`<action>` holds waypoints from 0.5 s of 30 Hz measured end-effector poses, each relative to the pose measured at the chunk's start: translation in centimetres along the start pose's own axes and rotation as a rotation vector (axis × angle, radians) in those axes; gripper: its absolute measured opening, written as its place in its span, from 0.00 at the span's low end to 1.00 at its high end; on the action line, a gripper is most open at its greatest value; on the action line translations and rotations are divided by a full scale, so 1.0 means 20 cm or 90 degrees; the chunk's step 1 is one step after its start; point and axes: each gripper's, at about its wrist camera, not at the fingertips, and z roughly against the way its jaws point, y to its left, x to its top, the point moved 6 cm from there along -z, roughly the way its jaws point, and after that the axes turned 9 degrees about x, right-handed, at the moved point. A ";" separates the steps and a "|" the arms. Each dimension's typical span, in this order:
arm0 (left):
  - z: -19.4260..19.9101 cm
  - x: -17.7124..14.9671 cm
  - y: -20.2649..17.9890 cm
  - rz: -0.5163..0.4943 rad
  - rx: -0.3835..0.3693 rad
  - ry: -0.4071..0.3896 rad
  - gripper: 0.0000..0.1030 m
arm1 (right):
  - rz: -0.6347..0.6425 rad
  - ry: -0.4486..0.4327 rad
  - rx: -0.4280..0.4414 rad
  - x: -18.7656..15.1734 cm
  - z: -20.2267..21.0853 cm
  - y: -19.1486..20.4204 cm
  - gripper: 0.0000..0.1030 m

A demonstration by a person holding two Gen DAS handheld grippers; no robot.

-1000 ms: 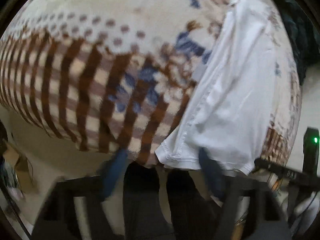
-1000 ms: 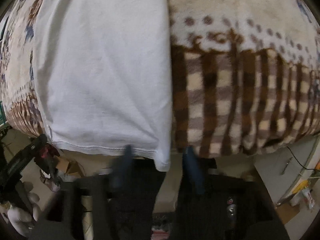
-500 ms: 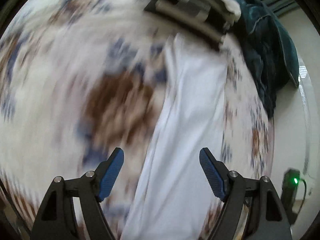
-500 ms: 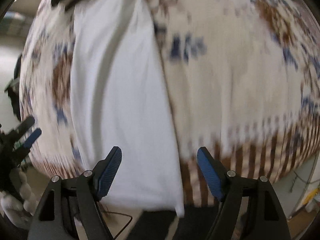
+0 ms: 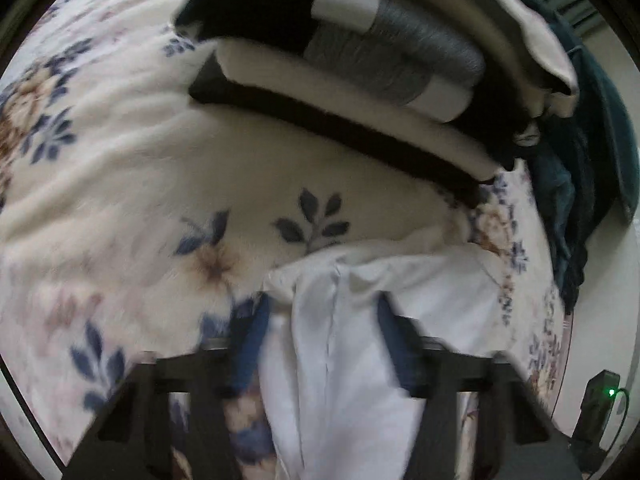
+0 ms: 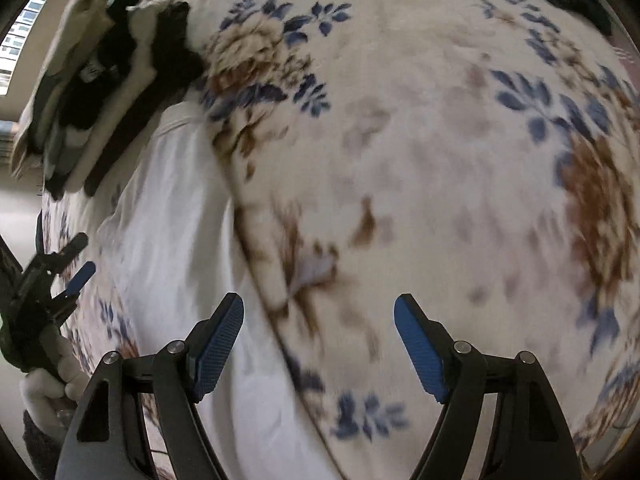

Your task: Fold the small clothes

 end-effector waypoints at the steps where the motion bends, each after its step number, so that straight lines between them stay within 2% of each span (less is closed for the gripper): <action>1: -0.02 0.01 0.00 -0.002 0.002 0.001 0.01 | 0.000 0.007 -0.003 0.04 -0.04 0.00 0.77; 5: 0.04 0.01 0.03 -0.017 0.020 -0.057 0.00 | 0.008 0.035 -0.021 0.12 -0.19 0.00 0.77; 8: 0.09 0.02 0.10 0.011 0.020 -0.076 0.00 | 0.017 0.046 -0.024 0.16 -0.24 0.03 0.77; 13: 0.01 0.04 0.20 0.049 0.037 -0.043 0.01 | 0.028 0.057 -0.029 0.23 -0.31 0.08 0.77; 15: -0.02 0.04 0.23 0.070 0.029 -0.023 0.04 | 0.032 0.058 -0.026 0.27 -0.33 0.12 0.77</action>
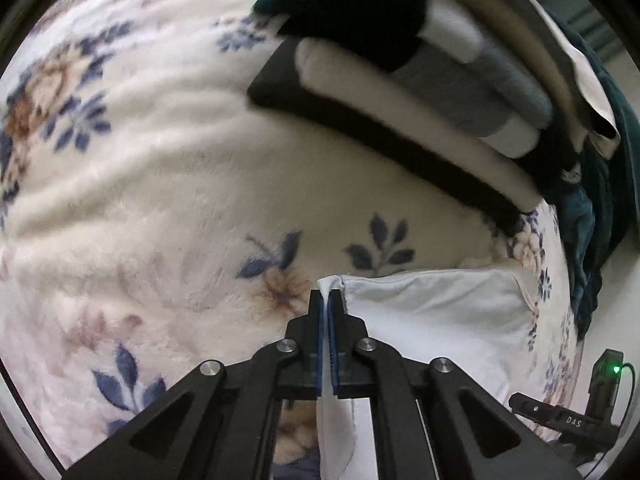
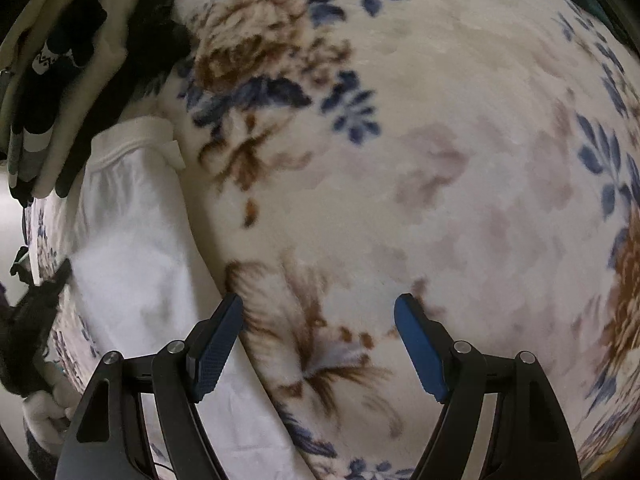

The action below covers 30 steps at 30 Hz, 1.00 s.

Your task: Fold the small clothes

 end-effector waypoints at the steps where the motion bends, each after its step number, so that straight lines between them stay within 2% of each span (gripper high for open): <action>1: 0.00 0.01 0.01 0.013 -0.018 0.013 0.04 | 0.002 0.000 0.004 0.02 0.00 0.02 0.77; 2: 0.00 0.01 0.01 0.022 -0.033 0.023 0.07 | 0.005 -0.001 0.011 0.03 0.00 0.04 0.77; 3: 0.01 0.02 0.02 0.032 -0.054 0.026 0.16 | 0.009 -0.003 0.024 0.06 0.00 0.07 0.77; 4: 0.03 0.02 0.02 0.046 -0.087 0.021 0.33 | 0.016 -0.007 0.042 0.08 0.01 0.10 0.77; 5: 0.04 0.03 0.03 0.052 -0.100 0.019 0.44 | 0.021 -0.011 0.059 0.10 0.02 0.13 0.77; 6: 0.04 0.03 0.04 0.055 -0.112 0.020 0.62 | 0.029 -0.012 0.082 0.12 0.02 0.16 0.77; 7: 0.01 0.03 0.04 0.054 -0.123 0.030 0.63 | 0.041 -0.007 0.109 0.16 0.01 0.20 0.77; 12: -0.10 0.02 -0.01 -0.016 -0.095 0.063 0.62 | 0.100 0.004 0.186 0.29 -0.08 0.35 0.77; 18: -0.11 0.06 -0.09 -0.064 -0.087 0.055 0.59 | 0.102 0.029 0.257 0.46 -0.21 0.47 0.77; 19: -0.09 0.07 -0.12 -0.088 -0.082 0.026 0.32 | 0.099 0.022 0.274 0.49 -0.22 0.50 0.77; 20: -0.07 0.07 -0.14 -0.109 -0.083 0.009 0.13 | 0.102 0.017 0.284 0.50 -0.21 0.52 0.72; 21: -0.06 0.06 -0.17 -0.133 -0.070 -0.004 0.06 | 0.108 0.010 0.289 0.51 -0.21 0.55 0.66; 23: -0.05 0.05 -0.21 -0.148 -0.072 -0.020 0.06 | 0.139 -0.001 0.276 0.53 -0.19 0.60 0.25; 24: -0.04 0.05 -0.22 -0.147 -0.074 -0.024 0.05 | 0.157 -0.002 0.260 0.53 -0.20 0.63 0.18; 25: -0.04 0.05 -0.21 -0.143 -0.075 -0.026 0.05 | 0.174 -0.009 0.244 0.52 -0.20 0.65 0.12; 30: 0.03 0.06 -0.19 -0.116 -0.090 -0.047 0.05 | 0.218 -0.035 0.238 0.47 -0.16 0.75 0.09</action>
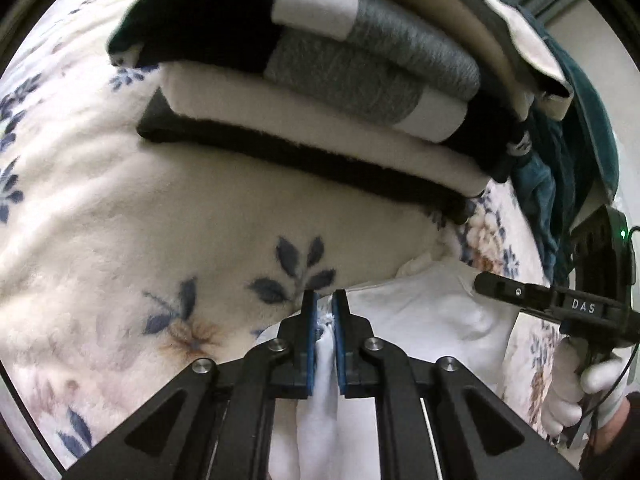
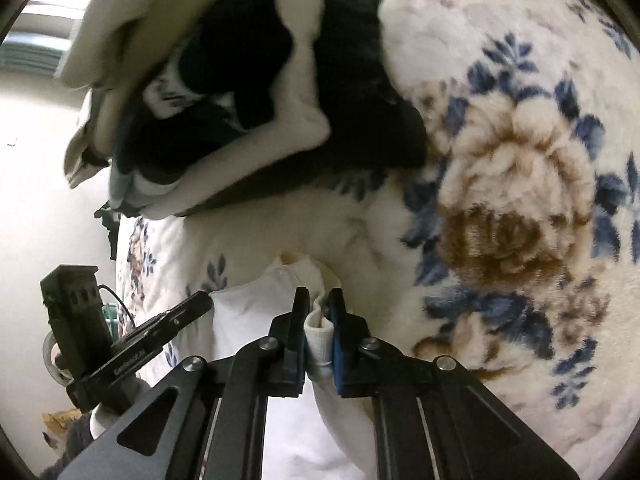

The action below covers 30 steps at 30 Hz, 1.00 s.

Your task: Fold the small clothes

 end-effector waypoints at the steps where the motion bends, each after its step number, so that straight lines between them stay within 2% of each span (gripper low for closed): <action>1: 0.02 0.00 -0.01 0.000 -0.003 -0.004 0.05 | 0.004 -0.004 0.002 0.00 -0.01 0.03 0.09; 7: 0.24 -0.05 -0.07 0.002 -0.026 -0.048 0.05 | 0.030 -0.034 0.042 -0.09 0.15 0.14 0.09; 13: 0.50 -0.19 -0.09 0.004 -0.047 -0.071 0.05 | 0.076 -0.053 0.065 -0.29 0.31 0.33 0.08; 17: 0.59 -0.39 -0.10 0.016 -0.057 -0.048 0.05 | 0.087 -0.058 0.082 -0.49 0.48 0.41 0.08; 19: 0.60 -0.53 -0.09 0.021 -0.054 -0.019 0.06 | 0.085 -0.055 0.087 -0.60 0.56 0.42 0.08; 21: 0.58 -0.73 -0.06 0.043 -0.060 0.036 0.06 | 0.079 -0.045 0.086 -0.73 0.58 0.43 0.09; 22: 0.57 -0.80 -0.05 0.049 -0.052 0.052 0.08 | 0.080 -0.027 0.081 -0.83 0.59 0.43 0.09; 24: 0.52 -0.98 0.00 0.073 -0.051 0.116 0.08 | 0.090 0.012 0.067 -1.00 0.59 0.41 0.09; 25: 0.49 -1.09 0.03 0.090 -0.046 0.171 0.15 | 0.092 0.044 0.064 -1.08 0.56 0.40 0.10; 26: 0.47 -1.15 0.06 0.098 -0.035 0.196 0.19 | 0.088 0.088 0.049 -1.17 0.52 0.36 0.10; 28: 0.48 -1.23 0.11 0.120 -0.022 0.214 0.22 | 0.090 0.153 0.026 -1.31 0.47 0.31 0.10; 29: 0.50 -1.26 0.14 0.133 -0.012 0.218 0.25 | 0.093 0.190 0.006 -1.39 0.44 0.28 0.14; 30: 0.53 -1.26 0.18 0.147 -0.008 0.215 0.35 | 0.094 0.210 -0.007 -1.43 0.44 0.26 0.19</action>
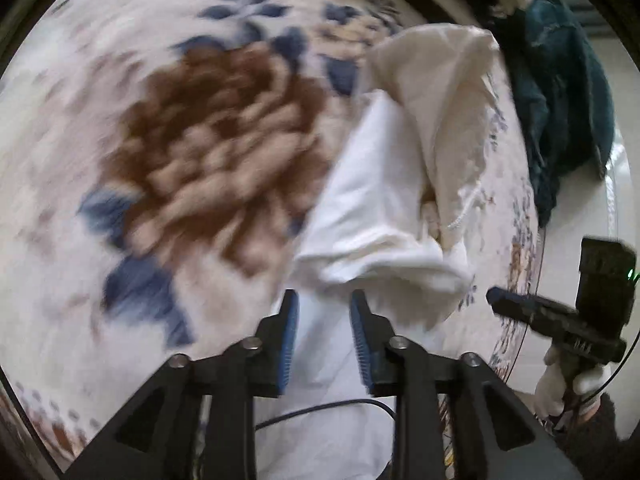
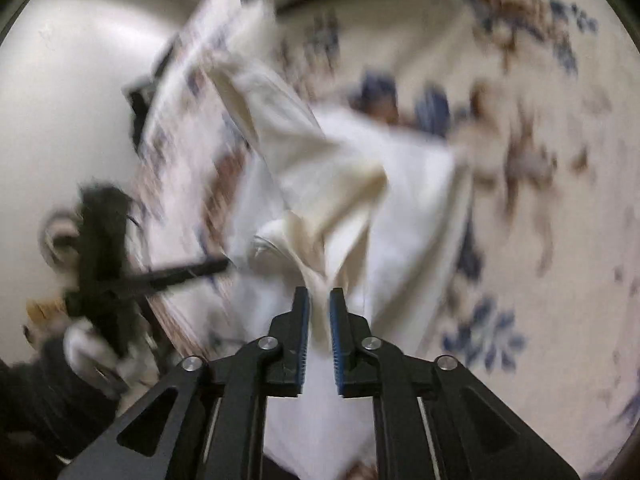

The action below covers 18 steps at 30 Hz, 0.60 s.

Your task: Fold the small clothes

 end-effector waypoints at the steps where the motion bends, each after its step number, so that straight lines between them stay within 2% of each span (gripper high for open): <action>1: 0.02 0.01 0.02 0.011 0.001 -0.005 0.47 | -0.002 0.019 -0.008 -0.04 -0.01 -0.02 0.32; 2: 0.07 0.04 0.06 0.039 -0.005 -0.019 0.51 | -0.010 0.022 -0.009 -0.07 -0.01 -0.04 0.45; 4: 0.14 0.10 0.09 0.071 -0.026 -0.039 0.53 | -0.046 -0.001 0.019 -0.08 0.05 -0.07 0.51; 9: 0.27 0.41 0.05 0.087 -0.047 -0.096 0.54 | -0.105 -0.111 0.054 0.05 0.22 -0.09 0.54; 13: 0.33 0.61 -0.10 0.057 -0.052 -0.132 0.54 | -0.122 -0.152 0.036 0.25 0.11 -0.11 0.54; 16: 0.38 0.62 -0.14 0.044 -0.041 -0.147 0.54 | -0.132 -0.138 0.049 0.35 -0.03 -0.10 0.54; 18: 0.37 0.61 -0.11 0.044 -0.021 -0.144 0.54 | -0.104 -0.114 0.074 0.35 -0.09 -0.01 0.54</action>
